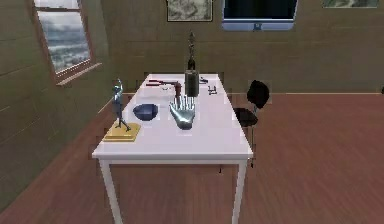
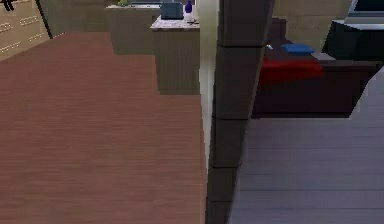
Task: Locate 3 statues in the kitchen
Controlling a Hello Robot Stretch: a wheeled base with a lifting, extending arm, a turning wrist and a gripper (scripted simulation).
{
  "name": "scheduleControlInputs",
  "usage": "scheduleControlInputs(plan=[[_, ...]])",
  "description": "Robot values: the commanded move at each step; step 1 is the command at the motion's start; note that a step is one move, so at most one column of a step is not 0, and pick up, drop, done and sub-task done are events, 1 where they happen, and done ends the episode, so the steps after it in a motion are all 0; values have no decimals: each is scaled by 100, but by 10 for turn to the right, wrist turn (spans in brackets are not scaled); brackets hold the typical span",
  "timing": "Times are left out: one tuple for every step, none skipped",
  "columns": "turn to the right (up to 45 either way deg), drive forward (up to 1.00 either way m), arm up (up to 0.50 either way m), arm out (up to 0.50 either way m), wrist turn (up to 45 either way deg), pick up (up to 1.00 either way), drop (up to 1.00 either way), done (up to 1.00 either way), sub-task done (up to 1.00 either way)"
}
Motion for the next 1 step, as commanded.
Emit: scheduleControlInputs(plan=[[210, 0, 0, 0, 0, 0, 0, 0, 0]])
